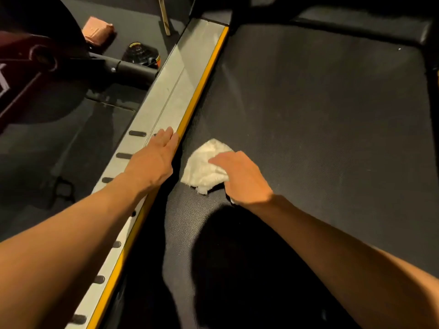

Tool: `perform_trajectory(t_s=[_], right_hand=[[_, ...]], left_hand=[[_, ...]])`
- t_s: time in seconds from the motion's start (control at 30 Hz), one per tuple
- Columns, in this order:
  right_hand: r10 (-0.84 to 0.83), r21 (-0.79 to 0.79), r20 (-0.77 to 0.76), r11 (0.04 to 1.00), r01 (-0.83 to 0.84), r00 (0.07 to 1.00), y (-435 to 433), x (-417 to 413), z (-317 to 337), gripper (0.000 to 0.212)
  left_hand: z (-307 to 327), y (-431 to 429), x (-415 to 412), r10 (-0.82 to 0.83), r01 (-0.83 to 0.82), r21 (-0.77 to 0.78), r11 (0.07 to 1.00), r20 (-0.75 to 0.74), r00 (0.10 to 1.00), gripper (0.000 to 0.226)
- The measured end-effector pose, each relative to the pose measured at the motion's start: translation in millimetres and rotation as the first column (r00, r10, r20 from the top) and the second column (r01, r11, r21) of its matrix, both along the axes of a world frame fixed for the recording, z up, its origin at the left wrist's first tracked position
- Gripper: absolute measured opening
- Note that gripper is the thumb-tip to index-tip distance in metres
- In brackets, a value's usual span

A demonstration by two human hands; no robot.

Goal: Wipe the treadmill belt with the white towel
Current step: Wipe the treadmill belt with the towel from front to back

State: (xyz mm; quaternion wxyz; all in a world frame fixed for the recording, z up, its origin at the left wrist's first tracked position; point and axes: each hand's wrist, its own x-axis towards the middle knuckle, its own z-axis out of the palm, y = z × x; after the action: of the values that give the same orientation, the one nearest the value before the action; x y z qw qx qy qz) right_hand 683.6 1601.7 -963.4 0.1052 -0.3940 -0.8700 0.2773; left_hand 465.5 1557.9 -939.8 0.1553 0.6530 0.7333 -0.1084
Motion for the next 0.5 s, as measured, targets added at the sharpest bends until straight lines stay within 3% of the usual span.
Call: perform_trajectory(t_s=[0.1,0.27,0.4,0.5], right_hand=[[-0.163,0.039,-0.079,0.985,0.166,0.983,30,-10,3,0.054],[0.005,0.138,0.128,0.99,-0.023,0.992,10,-21,-4,0.059],[0.183,0.023,0.157,0.982,-0.189,0.97,-24,-10,4,0.055],[0.044,0.063,0.054,0.997,-0.047,0.998,8,-5,9,0.058]], left_hand=[[-1,-2,-1,-0.004,0.004,-0.023,1.0,0.019,1.0,0.084],[4,2,3,0.017,-0.016,-0.089,0.996,0.008,1.0,0.083],[3,3,3,0.042,-0.042,-0.114,0.993,0.004,0.999,0.08],[3,4,4,0.038,-0.037,-0.118,0.992,0.006,0.999,0.081]])
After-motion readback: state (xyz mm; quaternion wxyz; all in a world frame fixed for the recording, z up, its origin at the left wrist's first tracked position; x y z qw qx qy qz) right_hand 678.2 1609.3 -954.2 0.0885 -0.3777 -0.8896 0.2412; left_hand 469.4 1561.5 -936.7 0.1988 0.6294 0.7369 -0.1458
